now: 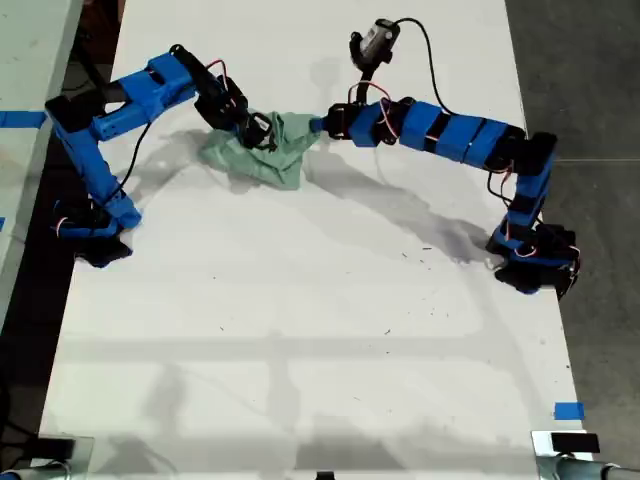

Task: Fold t shirt

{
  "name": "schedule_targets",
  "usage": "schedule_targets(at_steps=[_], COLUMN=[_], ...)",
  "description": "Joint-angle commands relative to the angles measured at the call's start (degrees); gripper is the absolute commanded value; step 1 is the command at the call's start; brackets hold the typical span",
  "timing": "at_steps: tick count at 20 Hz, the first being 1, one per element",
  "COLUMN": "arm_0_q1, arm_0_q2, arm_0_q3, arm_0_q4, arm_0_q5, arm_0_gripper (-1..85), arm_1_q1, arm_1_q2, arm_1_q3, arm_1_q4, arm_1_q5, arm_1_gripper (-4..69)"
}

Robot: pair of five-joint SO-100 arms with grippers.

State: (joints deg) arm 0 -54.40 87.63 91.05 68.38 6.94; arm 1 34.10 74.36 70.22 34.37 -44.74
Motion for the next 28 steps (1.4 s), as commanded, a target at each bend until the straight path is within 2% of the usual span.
schedule_targets(at_steps=[1, 4, 7, 8, 10, 13, 16, 20, 24, 28], arm_0_q1=[-2.2, -2.2, -1.2, -0.7, 0.1, 1.5, 4.0, 5.5, 4.7, 7.4], arm_0_q2=[0.0, -2.5, -6.0, -6.9, -7.6, -6.8, -4.7, 2.1, 13.4, 22.9], arm_0_q3=[-5.4, -8.8, -11.3, -11.9, -12.4, -13.1, -13.1, -13.1, -13.1, -13.0], arm_0_q4=[1.0, 1.8, 2.3, 2.4, 2.5, 3.3, 3.8, 6.6, 13.5, 17.1], arm_0_q5=[2.0, 3.0, 3.8, 3.9, 4.0, 4.0, 3.3, 1.7, 0.0, -2.5], arm_0_gripper=[9.1, 17.9, 23.6, 24.8, 25.4, 25.7, 25.8, 25.8, 25.2, 23.7], arm_1_q1=[3.5, 5.7, 5.6, 4.9, 3.3, 1.5, 0.2, -1.9, -2.4, 1.1], arm_1_q2=[5.2, 2.5, -1.7, -3.2, -5.4, -7.0, -5.4, 1.5, 6.9, 14.8], arm_1_q3=[-1.2, -1.7, -3.3, -4.0, -4.9, -5.2, -5.1, -4.8, -9.2, -6.2], arm_1_q4=[1.7, 1.3, -0.5, -0.9, -1.4, -1.9, -0.4, 6.1, 21.5, 30.7], arm_1_q5=[-3.5, -6.9, -7.1, -7.5, -8.0, -8.5, -8.6, -7.0, -1.9, -4.0], arm_1_gripper=[-0.8, -0.8, 1.2, 3.9, 18.1, 32.5, 37.8, 38.7, 37.3, 36.9])
